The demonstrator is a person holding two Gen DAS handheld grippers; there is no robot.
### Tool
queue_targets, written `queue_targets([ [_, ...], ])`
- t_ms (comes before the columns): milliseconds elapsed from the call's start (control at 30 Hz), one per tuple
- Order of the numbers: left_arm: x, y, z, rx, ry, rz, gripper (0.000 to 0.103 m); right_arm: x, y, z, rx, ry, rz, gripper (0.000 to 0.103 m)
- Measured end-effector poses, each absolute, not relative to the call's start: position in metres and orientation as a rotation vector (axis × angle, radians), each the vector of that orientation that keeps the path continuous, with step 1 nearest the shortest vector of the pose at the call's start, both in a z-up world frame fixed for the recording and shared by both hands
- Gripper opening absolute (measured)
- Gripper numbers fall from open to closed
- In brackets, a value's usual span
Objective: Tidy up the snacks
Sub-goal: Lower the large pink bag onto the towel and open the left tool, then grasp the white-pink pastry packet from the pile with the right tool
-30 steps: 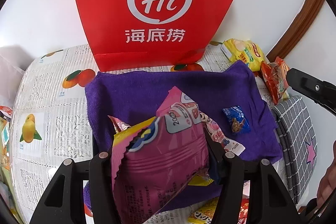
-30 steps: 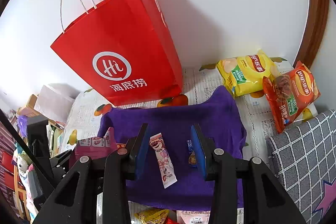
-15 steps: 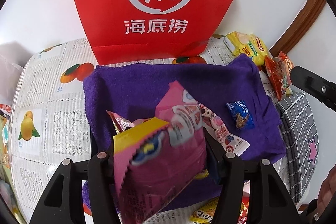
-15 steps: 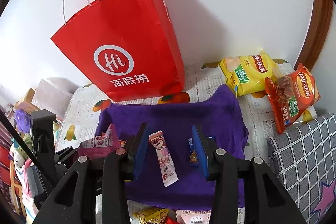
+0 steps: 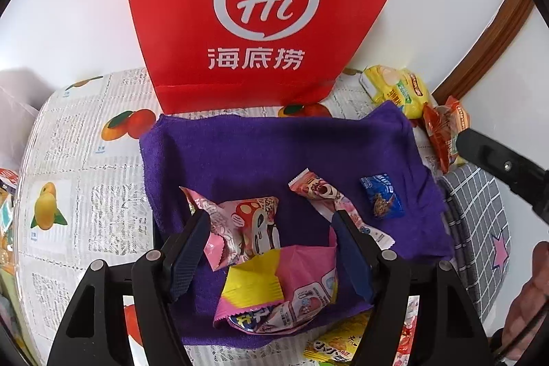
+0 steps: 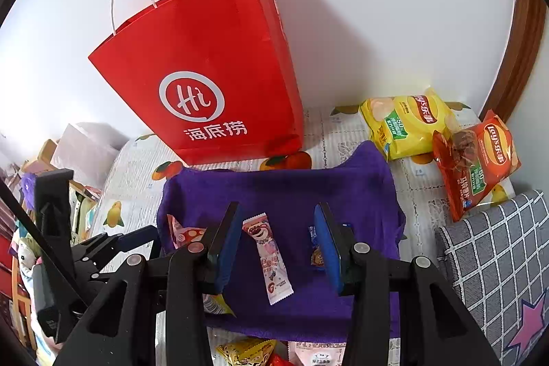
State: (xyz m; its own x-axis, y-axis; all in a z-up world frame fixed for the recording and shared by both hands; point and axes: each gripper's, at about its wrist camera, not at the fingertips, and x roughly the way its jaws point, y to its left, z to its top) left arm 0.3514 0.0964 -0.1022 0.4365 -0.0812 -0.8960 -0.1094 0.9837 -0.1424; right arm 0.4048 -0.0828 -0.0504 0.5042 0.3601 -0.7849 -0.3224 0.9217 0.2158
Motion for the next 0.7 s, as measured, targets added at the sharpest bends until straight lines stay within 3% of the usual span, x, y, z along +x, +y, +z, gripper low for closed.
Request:
queue_targets([
  [333, 0.341, 0.112, -0.074, -0.231, 1.030, 0.053, 0.071, 0.389, -0.075, -0.045, -0.007, 0.934, 0.404, 0.044],
  [433, 0.339, 0.115, -0.068, -0.245, 1.017, 0.046, 0.071, 0.379, -0.072, -0.045, -0.028, 0.927, 0.408, 0.048],
  [700, 0.334, 0.121, -0.059, -0.288, 1.007, 0.025, 0.071, 0.339, -0.083, -0.087, -0.107, 0.985, 0.412, 0.048],
])
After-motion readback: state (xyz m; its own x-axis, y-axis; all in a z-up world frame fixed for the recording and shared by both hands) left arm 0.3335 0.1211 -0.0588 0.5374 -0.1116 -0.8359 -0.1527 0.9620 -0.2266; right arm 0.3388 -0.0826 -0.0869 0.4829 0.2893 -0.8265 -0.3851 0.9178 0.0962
